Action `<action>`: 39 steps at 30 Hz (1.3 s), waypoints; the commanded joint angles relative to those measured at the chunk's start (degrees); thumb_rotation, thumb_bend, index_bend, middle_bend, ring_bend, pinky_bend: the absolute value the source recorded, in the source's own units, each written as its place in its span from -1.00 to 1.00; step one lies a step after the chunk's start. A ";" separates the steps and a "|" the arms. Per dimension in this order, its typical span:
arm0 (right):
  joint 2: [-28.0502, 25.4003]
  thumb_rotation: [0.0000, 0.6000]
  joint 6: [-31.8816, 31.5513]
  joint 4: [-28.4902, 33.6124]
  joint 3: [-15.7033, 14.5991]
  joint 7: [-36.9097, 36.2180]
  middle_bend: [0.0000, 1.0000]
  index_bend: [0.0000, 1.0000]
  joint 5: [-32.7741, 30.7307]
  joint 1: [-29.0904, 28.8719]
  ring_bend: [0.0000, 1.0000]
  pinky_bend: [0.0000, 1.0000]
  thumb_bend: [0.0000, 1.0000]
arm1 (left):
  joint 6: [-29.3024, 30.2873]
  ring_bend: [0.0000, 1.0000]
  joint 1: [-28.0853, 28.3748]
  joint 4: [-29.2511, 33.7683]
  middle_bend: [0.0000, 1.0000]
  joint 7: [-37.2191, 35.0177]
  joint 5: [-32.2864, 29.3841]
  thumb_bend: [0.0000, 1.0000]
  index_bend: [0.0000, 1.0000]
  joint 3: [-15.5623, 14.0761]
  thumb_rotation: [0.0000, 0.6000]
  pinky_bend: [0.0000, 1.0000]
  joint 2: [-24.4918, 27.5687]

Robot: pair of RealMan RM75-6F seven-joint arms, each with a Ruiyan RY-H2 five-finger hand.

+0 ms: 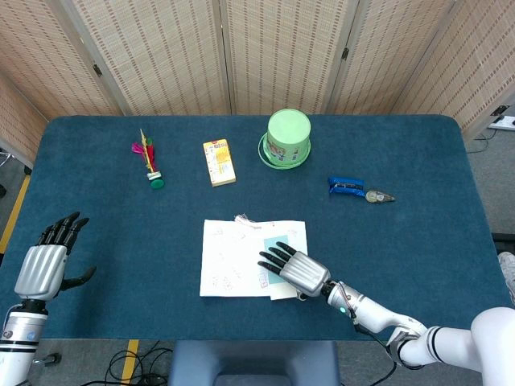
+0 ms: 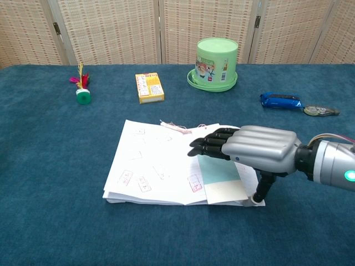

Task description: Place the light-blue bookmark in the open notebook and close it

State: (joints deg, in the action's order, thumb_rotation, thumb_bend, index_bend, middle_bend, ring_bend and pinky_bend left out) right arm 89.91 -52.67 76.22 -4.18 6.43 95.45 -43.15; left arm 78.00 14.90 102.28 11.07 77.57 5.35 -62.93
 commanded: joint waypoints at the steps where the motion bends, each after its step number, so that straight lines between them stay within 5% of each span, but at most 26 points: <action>1: 0.09 1.00 0.07 0.17 0.12 -0.02 -1.00 -1.00 0.03 -0.14 -1.00 -1.00 -1.00 | 0.06 -0.81 -0.10 -0.04 -0.86 -0.16 0.04 -0.46 -0.74 -0.01 1.00 -0.67 0.06; 39: -2.65 1.00 -2.89 6.12 2.29 0.76 -1.00 -1.00 0.40 -0.43 -1.00 -1.00 -1.00 | -0.17 -0.81 -0.67 0.13 -0.86 -0.90 0.33 -0.46 -0.74 0.10 1.00 -0.67 0.69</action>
State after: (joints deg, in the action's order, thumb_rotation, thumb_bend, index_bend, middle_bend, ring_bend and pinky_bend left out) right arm 87.40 -55.51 82.14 -1.93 7.21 95.77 -43.53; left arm 77.83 14.23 102.41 10.16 77.91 5.46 -62.24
